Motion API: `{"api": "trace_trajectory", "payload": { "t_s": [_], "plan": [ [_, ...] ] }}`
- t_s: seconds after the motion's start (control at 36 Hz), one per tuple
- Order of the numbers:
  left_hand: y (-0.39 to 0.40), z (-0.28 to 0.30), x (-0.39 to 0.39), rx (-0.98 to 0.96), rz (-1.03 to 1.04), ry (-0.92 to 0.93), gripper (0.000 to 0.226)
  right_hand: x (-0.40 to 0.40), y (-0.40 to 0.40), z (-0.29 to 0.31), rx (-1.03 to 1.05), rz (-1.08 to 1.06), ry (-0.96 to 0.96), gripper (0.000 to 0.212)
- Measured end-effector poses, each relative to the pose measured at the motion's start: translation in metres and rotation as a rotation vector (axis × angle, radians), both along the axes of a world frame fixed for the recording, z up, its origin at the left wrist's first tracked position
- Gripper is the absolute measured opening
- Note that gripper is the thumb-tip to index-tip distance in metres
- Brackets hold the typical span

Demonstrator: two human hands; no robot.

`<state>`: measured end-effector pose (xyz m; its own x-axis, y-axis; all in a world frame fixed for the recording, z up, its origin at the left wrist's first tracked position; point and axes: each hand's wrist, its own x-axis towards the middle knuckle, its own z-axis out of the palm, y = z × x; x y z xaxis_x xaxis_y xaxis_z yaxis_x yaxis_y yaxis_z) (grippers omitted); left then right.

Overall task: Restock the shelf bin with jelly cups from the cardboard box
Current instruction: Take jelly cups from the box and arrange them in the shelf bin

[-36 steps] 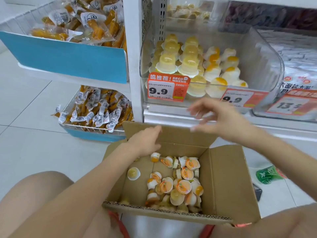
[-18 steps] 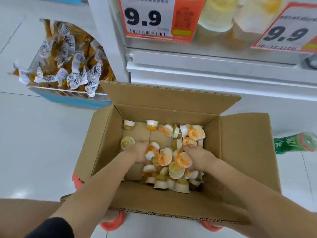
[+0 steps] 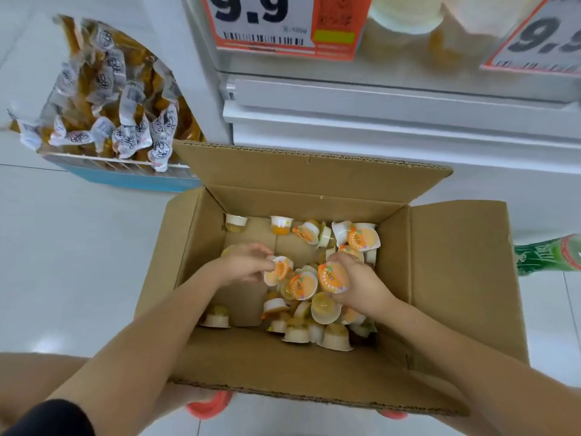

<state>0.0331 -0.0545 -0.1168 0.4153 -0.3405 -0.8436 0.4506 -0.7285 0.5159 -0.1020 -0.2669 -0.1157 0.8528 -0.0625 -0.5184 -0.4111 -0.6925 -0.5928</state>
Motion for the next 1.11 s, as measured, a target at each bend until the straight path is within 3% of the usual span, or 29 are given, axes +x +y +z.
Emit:
{"api": "trace_trajectory", "payload": {
  "t_s": [0.08,0.17,0.25,0.33,0.44,0.56,0.69,0.92,1.11],
  "plan": [
    [-0.008,0.052,0.009,-0.265,0.264,0.154,0.040,0.011,0.006,0.036,0.110,-0.026,-0.044,0.045],
    [-0.018,0.107,0.018,-0.445,0.439,0.237,0.035,0.020,0.007,0.079,0.138,-0.033,-0.114,0.049],
    [-0.024,0.170,0.015,-0.499,0.356,0.240,0.032,0.026,0.005,0.128,0.126,-0.045,-0.219,0.051],
    [-0.026,0.224,0.002,-0.494,0.228,0.198,0.045,0.025,0.002,0.182,0.110,-0.051,-0.336,0.057],
    [-0.022,0.270,-0.021,-0.582,0.211,0.190,0.043,0.012,-0.001,0.242,0.087,-0.036,-0.533,0.062],
    [-0.018,0.288,-0.040,-0.733,0.373,0.218,0.040,-0.003,-0.005,0.275,0.048,0.018,-0.690,0.059],
    [-0.033,0.292,-0.058,-0.783,0.406,0.135,0.061,-0.001,0.000,0.283,-0.072,0.144,-0.800,0.066],
    [-0.049,0.295,-0.061,-0.747,0.340,-0.039,0.044,0.008,-0.004,0.279,0.033,0.151,-0.757,0.078],
    [-0.056,0.295,-0.058,-0.751,0.320,-0.100,0.051,0.016,-0.006,0.275,0.027,0.129,-0.736,0.085]
  ]
}}
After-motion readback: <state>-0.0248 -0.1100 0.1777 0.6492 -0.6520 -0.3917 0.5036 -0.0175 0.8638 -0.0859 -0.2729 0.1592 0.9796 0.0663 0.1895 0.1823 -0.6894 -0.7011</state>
